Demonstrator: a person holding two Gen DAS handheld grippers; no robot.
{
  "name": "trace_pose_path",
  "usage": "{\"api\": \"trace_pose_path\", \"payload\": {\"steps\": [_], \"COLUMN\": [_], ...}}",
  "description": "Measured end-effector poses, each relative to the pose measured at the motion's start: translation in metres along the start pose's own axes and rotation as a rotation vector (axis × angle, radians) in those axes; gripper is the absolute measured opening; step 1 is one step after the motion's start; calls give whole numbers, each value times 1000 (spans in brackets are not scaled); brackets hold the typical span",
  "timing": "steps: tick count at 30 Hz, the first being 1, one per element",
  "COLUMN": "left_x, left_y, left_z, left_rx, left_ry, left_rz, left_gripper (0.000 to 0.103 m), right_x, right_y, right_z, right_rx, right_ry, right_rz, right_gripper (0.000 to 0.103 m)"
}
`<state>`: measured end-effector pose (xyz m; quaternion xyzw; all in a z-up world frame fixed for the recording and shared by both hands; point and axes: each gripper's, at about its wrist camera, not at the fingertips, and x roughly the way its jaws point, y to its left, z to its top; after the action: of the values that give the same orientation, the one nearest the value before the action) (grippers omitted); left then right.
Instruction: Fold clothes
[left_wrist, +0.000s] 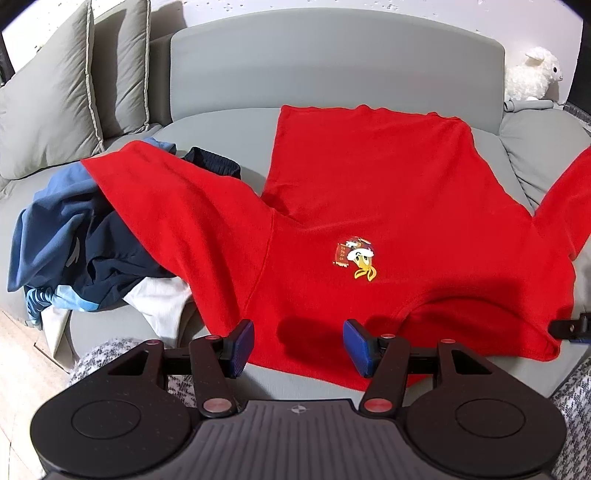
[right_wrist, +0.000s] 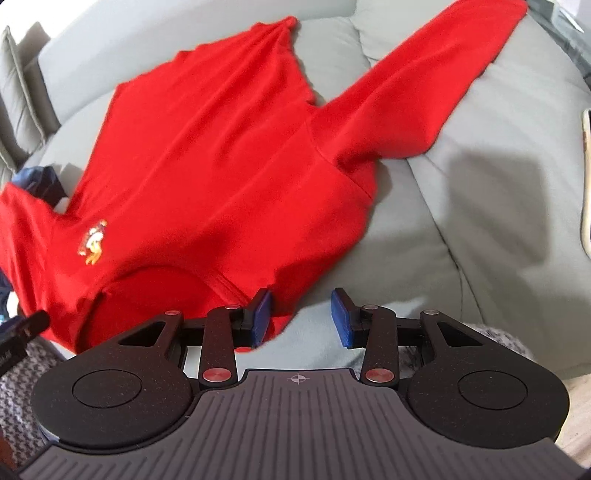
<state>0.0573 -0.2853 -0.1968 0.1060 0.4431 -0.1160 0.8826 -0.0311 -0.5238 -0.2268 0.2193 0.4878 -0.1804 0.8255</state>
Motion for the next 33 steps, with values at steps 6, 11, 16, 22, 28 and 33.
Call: {"api": "trace_pose_path", "payload": {"steps": [6, 11, 16, 22, 28, 33], "left_x": [0, 1, 3, 3, 1, -2], "left_y": [-3, -3, -2, 2, 6, 7], "left_z": [0, -1, -5, -9, -9, -6], "left_rx": [13, 16, 23, 25, 7, 0], "left_ry": [5, 12, 34, 39, 44, 45], "left_rz": [8, 15, 10, -1, -4, 8], "left_gripper": [56, 56, 56, 56, 57, 57], "right_x": [7, -4, -6, -14, -32, -43], "right_y": [10, 11, 9, 19, 29, 30], "right_z": [-1, -6, -15, -17, -21, -24], "right_rx": [-41, -112, -121, -157, -232, -265], "right_ry": [-15, 34, 70, 25, -37, -68], "right_rz": [-33, -51, -82, -124, -149, -125], "right_gripper": [4, 2, 1, 27, 36, 41]}}
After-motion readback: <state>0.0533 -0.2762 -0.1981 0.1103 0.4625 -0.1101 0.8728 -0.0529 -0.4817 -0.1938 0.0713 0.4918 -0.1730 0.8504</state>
